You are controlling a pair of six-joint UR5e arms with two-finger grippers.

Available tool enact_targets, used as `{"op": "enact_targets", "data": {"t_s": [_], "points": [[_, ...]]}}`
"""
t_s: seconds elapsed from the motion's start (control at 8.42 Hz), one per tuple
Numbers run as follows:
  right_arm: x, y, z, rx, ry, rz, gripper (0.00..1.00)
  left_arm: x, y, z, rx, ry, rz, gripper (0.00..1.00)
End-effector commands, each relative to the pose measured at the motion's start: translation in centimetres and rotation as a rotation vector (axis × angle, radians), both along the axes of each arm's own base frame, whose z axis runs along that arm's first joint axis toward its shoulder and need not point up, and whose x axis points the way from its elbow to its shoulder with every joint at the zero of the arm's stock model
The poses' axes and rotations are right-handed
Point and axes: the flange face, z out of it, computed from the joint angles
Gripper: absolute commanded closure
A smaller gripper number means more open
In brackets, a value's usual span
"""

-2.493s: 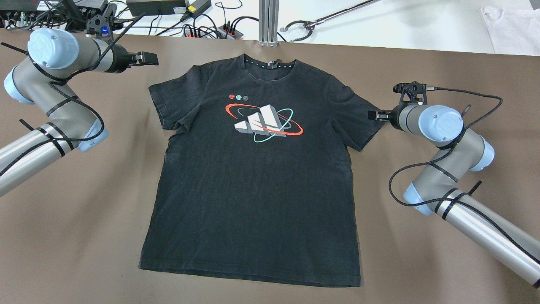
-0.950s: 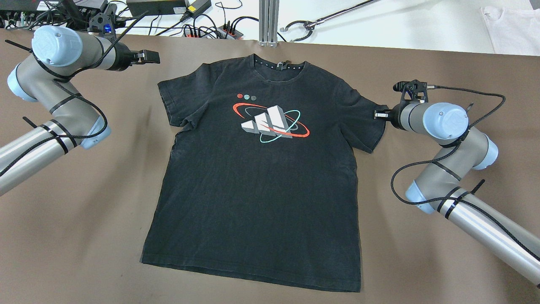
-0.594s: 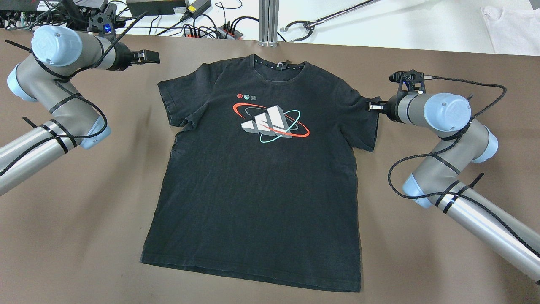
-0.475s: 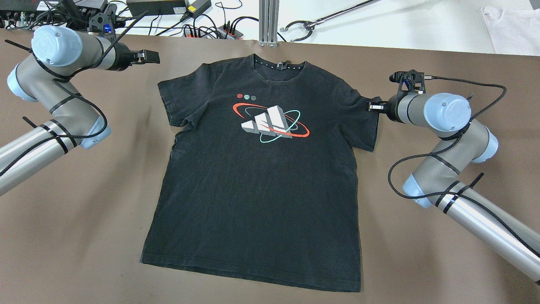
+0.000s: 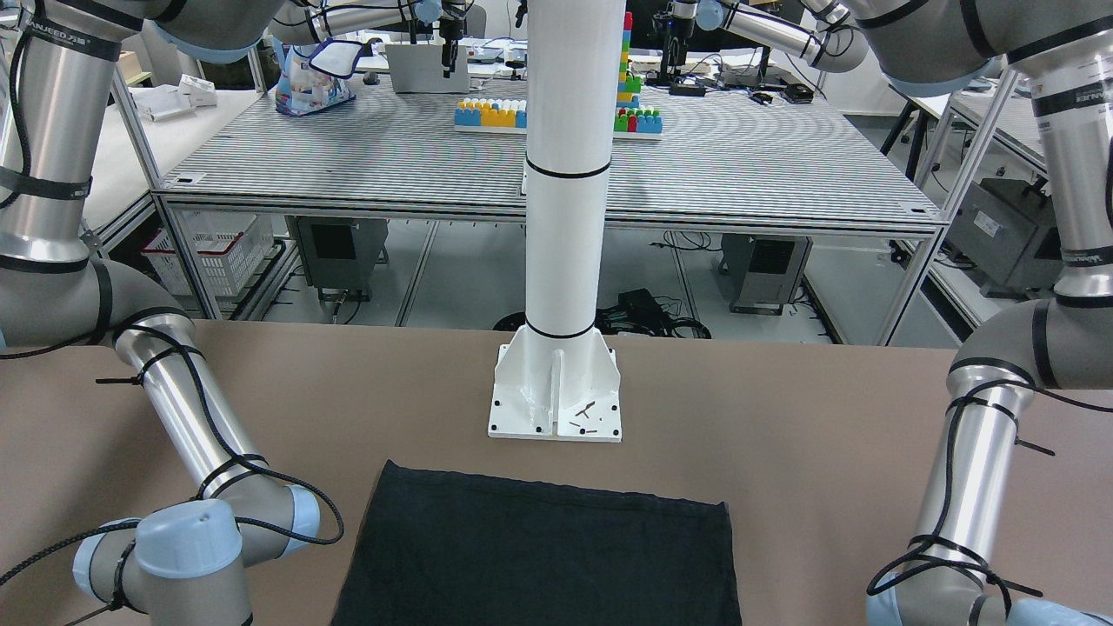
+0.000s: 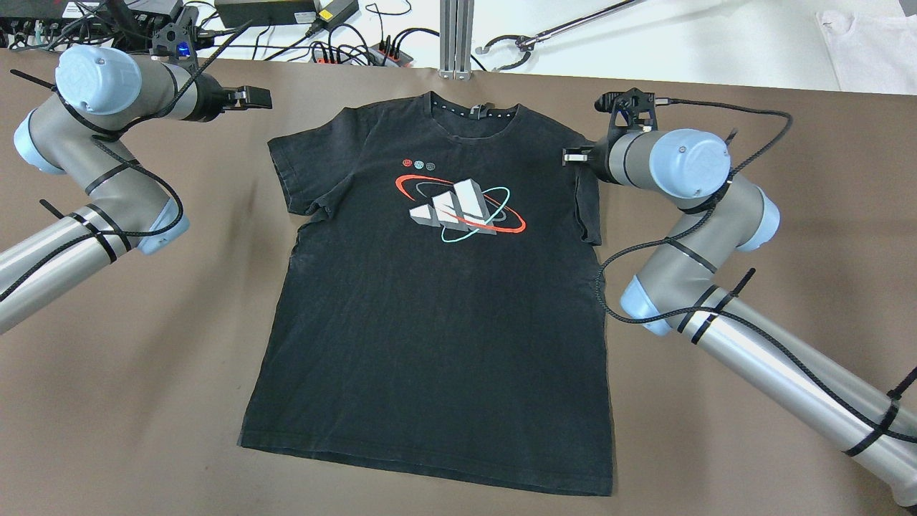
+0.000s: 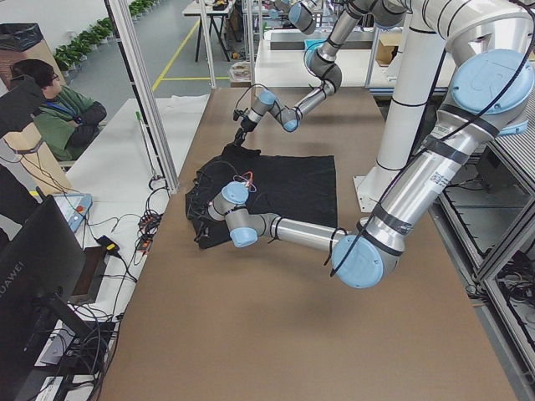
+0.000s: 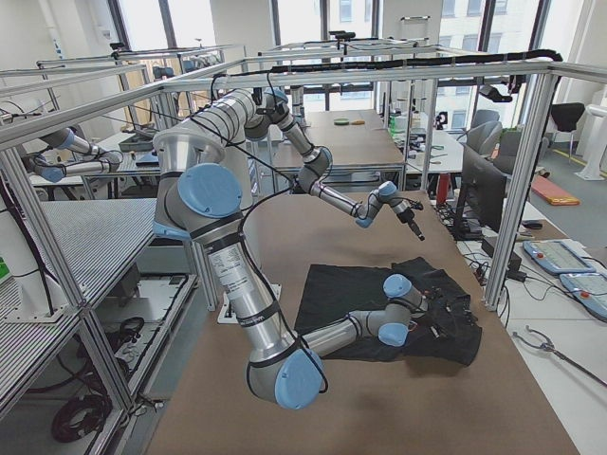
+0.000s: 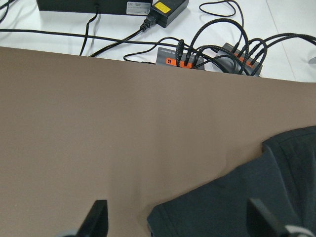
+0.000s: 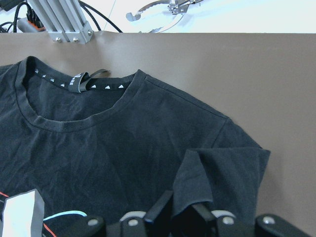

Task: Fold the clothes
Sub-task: 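Move the right gripper inward over the shirt's shoulder seam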

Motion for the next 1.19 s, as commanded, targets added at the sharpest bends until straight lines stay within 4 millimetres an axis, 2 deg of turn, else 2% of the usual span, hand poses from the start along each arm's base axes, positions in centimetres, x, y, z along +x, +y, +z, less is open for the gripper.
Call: {"op": "enact_targets", "data": {"t_s": [0.0,0.36,0.47,0.59,0.71,0.83,1.07], "points": [[-5.0,0.6,-1.6,0.013,0.026,0.001,1.00,0.2,0.1,0.0,0.000,-0.001,0.002,0.00],[-8.8,1.7,-2.8,0.026,0.036,-0.012,1.00,0.2,0.0,0.1,-0.001,-0.001,0.002,0.00],[-9.2,1.8,-3.0,0.029,0.037,-0.011,1.00,0.2,0.0,0.2,-0.003,-0.004,0.001,0.00],[-9.1,1.8,-2.7,0.028,0.042,-0.006,0.68,0.2,-0.1,0.2,-0.002,-0.006,-0.008,0.00],[-9.2,1.9,-2.4,0.026,0.045,-0.004,0.06,0.6,-0.1,-0.1,0.006,-0.012,-0.024,0.00],[-9.2,1.9,-2.4,0.025,0.045,-0.004,0.06,1.3,0.1,-0.2,0.009,-0.014,-0.019,0.00],[-8.9,1.8,-2.3,0.017,0.035,0.005,0.06,1.4,0.2,-0.3,0.009,-0.013,-0.016,0.00]]}}
